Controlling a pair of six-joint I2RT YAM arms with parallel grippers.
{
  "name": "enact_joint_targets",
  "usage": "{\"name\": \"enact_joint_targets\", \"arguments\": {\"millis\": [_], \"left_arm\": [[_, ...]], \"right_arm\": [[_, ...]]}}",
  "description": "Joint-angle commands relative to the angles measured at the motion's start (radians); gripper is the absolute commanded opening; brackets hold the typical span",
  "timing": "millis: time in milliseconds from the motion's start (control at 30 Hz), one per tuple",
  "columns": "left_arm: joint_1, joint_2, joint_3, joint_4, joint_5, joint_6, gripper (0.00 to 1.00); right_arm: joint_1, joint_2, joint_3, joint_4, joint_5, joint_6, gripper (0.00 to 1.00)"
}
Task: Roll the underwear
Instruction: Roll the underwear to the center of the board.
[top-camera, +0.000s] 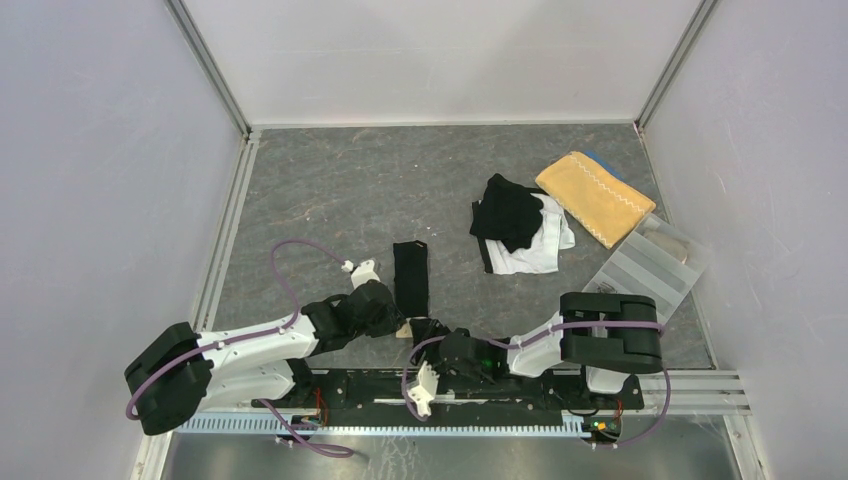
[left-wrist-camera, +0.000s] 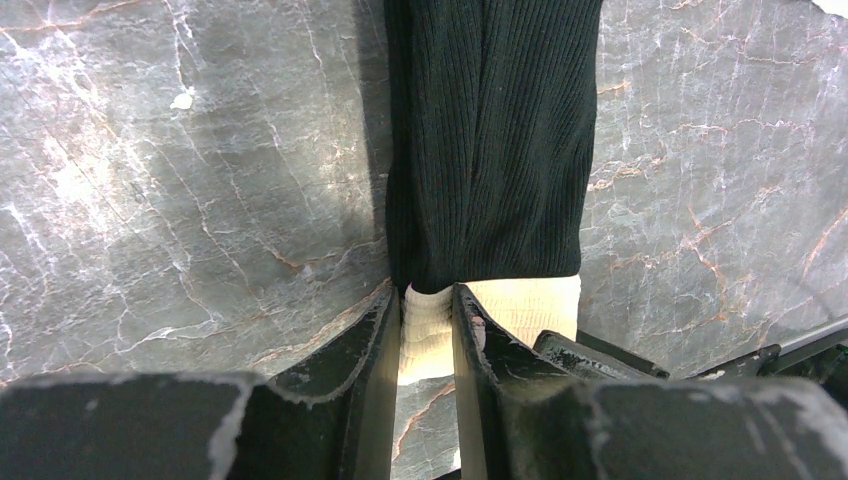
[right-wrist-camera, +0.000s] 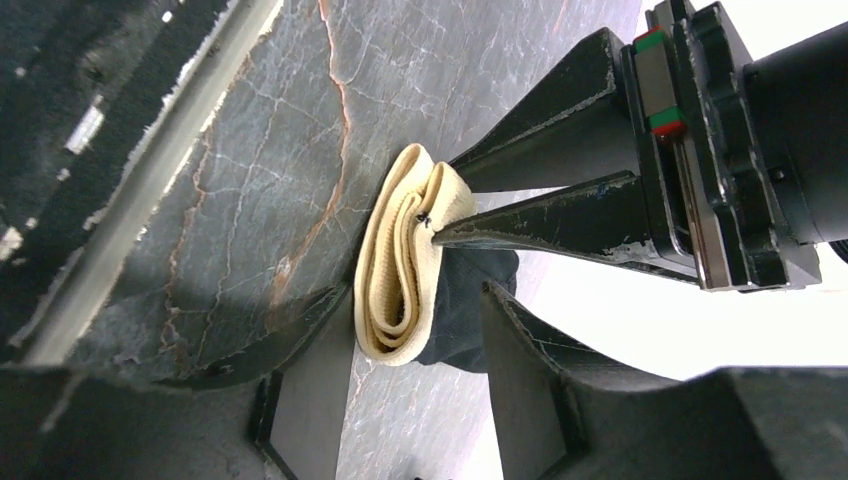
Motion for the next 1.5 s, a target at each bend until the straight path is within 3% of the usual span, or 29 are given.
{"name": "enact_joint_targets", "arguments": {"millis": [0,333,500,600,733,833,1000,1067,1233,1467], "left_arm": [[0.003,0.007,-0.025,-0.032,0.010,-0.018,0.31],[0.003,0.006,-0.030,-0.028,0.017,-0.019,0.31],[0.003,-0.001,-0.032,-0.028,0.021,-0.020,0.31],[0.003,-0.028,-0.033,-0.033,0.022,-0.021,0.31],[0.003,-0.075,-0.031,-0.060,0.009,-0.023,0.31],[0.003,-0.133,-0.005,-0.119,-0.004,-0.027,0.39],[0.004,-0.258,0.106,-0.280,-0.088,-0.025,0.61],[0.003,-0.300,0.148,-0.335,-0.125,-0.029,0.65],[0.003,-0.365,0.168,-0.391,-0.162,-0.030,0.64],[0.003,-0.380,0.119,-0.329,-0.121,-0.020,0.56]], "right_arm": [[0.030,0.030,0.011,-0.011,0.043,0.053,0.54],[0.041,0.085,0.080,-0.052,0.129,0.129,0.36],[0.041,0.110,0.144,-0.113,0.238,0.233,0.33],[0.041,0.087,0.112,-0.073,0.230,0.253,0.19],[0.043,0.074,0.085,-0.056,0.231,0.284,0.08],[0.045,0.040,0.059,-0.047,0.223,0.316,0.00],[0.048,-0.039,0.038,-0.100,0.150,0.420,0.00],[0.049,-0.068,0.042,-0.152,0.107,0.480,0.00],[0.061,-0.153,0.045,-0.255,0.016,0.600,0.00],[0.058,-0.236,0.026,-0.344,-0.134,0.761,0.00]]}}
